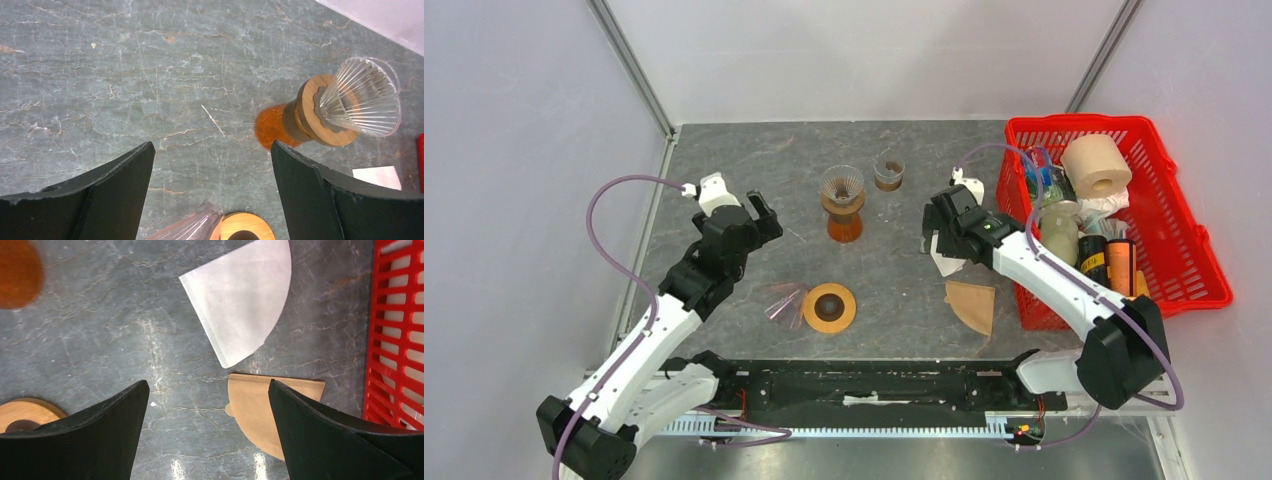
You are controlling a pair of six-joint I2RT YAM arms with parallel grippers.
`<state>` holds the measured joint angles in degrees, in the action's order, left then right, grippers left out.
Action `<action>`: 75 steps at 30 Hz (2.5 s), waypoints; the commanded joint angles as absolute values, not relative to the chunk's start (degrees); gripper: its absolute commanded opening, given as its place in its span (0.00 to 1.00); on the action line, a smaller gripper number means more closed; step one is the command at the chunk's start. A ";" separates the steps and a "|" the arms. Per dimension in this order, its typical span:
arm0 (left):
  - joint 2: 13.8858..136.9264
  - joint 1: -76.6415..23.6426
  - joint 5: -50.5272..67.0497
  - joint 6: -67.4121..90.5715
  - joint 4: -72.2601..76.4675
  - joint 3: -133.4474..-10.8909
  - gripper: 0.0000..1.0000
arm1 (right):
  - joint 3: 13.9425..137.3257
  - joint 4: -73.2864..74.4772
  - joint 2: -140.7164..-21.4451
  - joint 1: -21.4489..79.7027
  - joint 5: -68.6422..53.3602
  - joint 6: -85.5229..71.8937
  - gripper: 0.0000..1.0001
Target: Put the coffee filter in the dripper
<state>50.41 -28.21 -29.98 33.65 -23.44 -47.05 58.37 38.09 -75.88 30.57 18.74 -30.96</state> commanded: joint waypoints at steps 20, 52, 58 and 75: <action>52.38 -28.14 -25.03 40.39 -20.42 -42.68 0.94 | 53.90 29.29 -90.30 29.69 34.38 -53.86 0.97; 53.70 -28.20 -24.29 40.25 -20.83 -42.41 0.95 | 47.79 16.40 -90.81 27.73 35.94 -57.53 0.93; 53.57 -28.13 -24.08 40.08 -20.82 -42.45 0.95 | 48.33 16.02 -90.54 27.72 36.62 -56.84 0.93; 53.50 -28.15 -24.53 40.08 -21.34 -42.54 0.96 | 46.09 11.94 -91.97 27.25 38.81 -61.06 0.88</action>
<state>53.74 -28.21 -23.83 38.22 -22.24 -42.24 47.20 14.31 -92.16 27.62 36.03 -58.35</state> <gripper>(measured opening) 0.954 0.889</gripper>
